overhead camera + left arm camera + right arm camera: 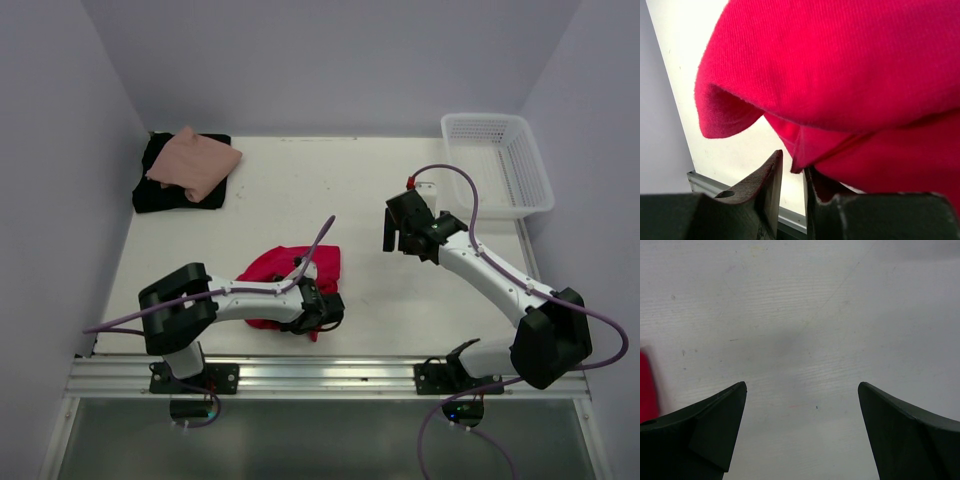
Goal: Fold and stack the t-shirts
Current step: Flatten the tshirt out
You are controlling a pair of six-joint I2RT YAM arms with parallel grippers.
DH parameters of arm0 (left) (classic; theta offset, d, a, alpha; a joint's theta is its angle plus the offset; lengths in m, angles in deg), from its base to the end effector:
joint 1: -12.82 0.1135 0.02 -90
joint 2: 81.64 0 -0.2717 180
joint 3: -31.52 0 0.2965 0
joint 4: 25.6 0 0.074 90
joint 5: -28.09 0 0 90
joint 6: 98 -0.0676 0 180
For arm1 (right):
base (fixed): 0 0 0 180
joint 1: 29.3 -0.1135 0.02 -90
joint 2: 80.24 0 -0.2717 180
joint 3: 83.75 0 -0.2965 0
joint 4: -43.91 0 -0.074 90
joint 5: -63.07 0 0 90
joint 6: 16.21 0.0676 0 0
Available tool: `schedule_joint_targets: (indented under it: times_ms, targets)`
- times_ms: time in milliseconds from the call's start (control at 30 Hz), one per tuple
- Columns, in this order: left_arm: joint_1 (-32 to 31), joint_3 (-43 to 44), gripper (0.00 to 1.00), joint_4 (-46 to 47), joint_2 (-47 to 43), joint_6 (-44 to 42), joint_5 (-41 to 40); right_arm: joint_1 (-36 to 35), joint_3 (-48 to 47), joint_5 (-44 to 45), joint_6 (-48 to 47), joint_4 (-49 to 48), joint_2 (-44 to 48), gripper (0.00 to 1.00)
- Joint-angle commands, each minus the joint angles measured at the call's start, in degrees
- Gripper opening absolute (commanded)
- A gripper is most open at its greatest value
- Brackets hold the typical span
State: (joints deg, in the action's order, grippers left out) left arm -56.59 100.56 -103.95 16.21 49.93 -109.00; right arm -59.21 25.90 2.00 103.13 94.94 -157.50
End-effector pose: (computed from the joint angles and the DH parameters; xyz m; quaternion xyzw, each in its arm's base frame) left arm 0.1453 -0.2461 0.1251 0.1500 0.8960 0.2978 0.2934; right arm 0.2981 0.1338 0.2300 0.0643 0.9310 -0.0765 0.3511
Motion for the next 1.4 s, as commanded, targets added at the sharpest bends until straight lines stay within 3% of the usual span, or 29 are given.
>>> schedule_joint_targets:
  times_ms: [0,667,833,1033,1300,1367]
  targets:
    - [0.1,-0.8,0.25,2.1,-0.9,1.2,-1.7,0.3,0.1,0.5,0.2,-0.9,0.0,0.98]
    - [0.2,2.7,0.27,9.7,-0.6,-10.6,-2.2,0.3,0.6,1.1,-0.1,-0.7,0.8,0.97]
    - [0.2,4.8,0.25,9.2,-0.3,-11.6,-3.0,0.3,0.5,1.2,-0.3,-1.0,0.3,0.98]
    - [0.2,7.5,0.11,5.3,2.3,-10.1,-4.9,0.3,0.7,1.4,-0.5,-1.6,-0.7,0.98]
    - [0.3,9.3,0.13,0.7,3.3,-7.0,-4.9,0.2,0.9,1.4,-0.6,-2.0,-0.9,0.98]
    - [0.2,9.9,0.03,-0.5,3.3,-6.4,-4.6,0.3,0.9,1.3,-0.6,-1.8,-1.0,0.98]
